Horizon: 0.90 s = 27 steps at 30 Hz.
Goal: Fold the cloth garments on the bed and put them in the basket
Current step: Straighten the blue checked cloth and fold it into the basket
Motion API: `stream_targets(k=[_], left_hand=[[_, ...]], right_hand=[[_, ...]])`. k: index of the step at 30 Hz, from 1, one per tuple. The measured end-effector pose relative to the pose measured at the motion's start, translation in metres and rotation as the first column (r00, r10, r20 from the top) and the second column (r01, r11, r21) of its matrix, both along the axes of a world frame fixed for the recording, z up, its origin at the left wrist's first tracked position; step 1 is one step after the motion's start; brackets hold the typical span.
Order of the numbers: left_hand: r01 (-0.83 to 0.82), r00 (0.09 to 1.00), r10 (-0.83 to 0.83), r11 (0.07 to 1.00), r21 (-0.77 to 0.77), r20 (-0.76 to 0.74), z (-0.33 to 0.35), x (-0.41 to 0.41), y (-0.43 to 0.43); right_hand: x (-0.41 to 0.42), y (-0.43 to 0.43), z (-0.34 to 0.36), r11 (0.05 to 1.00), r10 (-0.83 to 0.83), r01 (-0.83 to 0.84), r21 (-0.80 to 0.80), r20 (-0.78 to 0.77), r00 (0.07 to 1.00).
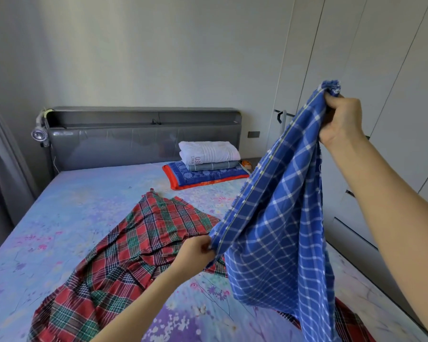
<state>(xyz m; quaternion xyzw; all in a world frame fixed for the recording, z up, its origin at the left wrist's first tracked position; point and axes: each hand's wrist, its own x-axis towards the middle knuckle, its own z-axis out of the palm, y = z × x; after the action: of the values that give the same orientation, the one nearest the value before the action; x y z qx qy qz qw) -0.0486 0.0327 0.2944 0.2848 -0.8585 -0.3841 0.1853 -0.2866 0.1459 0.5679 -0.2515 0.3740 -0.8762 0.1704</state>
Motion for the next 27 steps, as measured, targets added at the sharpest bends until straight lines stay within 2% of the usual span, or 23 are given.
stream_targets(k=[3, 4, 6, 8, 10, 11, 15, 18, 20, 24, 27], left_hand=[[-0.109, 0.987, 0.121, 0.987, 0.118, -0.102, -0.004, -0.007, 0.007], [-0.118, 0.978, 0.131, 0.989, 0.085, -0.161, -0.004, -0.006, 0.008], [-0.142, 0.947, 0.065, 0.963, -0.230, -0.314, -0.009, -0.002, 0.010], [-0.113, 0.913, -0.126, 0.836, -0.538, -0.387, -0.011, 0.003, 0.015], [-0.051, 0.902, -0.277, 0.694, -0.718, -0.332, -0.014, 0.004, 0.020], [-0.030, 0.909, -0.302, 0.643, -0.766, -0.289, -0.013, 0.004, 0.019], [0.065, 0.956, -0.278, 0.515, -0.854, -0.095, -0.006, 0.006, 0.017], [0.107, 0.972, -0.233, 0.541, -0.834, -0.027, -0.004, 0.012, 0.019], [0.110, 0.973, -0.225, 0.651, -0.751, -0.052, -0.002, 0.015, 0.023], [0.150, 0.978, -0.198, 0.886, -0.438, -0.065, -0.006, 0.021, 0.031], [0.054, 0.989, -0.062, 0.996, -0.064, -0.137, -0.002, 0.019, 0.041]], right_hand=[[0.002, 0.001, 0.003, 1.000, -0.001, 0.001, -0.008, 0.002, 1.000], [0.000, 0.003, 0.004, 1.000, -0.010, 0.010, -0.011, 0.005, 1.000], [-0.003, 0.008, 0.005, 0.999, -0.028, 0.028, -0.015, 0.008, 1.000], [-0.007, 0.015, 0.004, 0.999, -0.046, 0.047, -0.024, 0.012, 0.999], [-0.008, 0.021, 0.001, 0.998, -0.057, 0.058, -0.022, 0.026, 0.998], [-0.008, 0.022, -0.002, 0.998, -0.053, 0.054, -0.024, 0.036, 0.998], [-0.010, 0.026, -0.013, 0.998, -0.067, 0.067, 0.001, 0.061, 0.996], [-0.014, 0.029, -0.018, 0.997, -0.079, 0.078, 0.021, 0.071, 0.994], [-0.016, 0.030, -0.021, 0.997, -0.073, 0.072, 0.012, 0.070, 0.995], [-0.020, 0.033, -0.022, 0.998, -0.057, 0.057, -0.009, 0.059, 0.997], [-0.017, 0.034, -0.021, 0.998, -0.054, 0.055, -0.010, 0.057, 0.997]])
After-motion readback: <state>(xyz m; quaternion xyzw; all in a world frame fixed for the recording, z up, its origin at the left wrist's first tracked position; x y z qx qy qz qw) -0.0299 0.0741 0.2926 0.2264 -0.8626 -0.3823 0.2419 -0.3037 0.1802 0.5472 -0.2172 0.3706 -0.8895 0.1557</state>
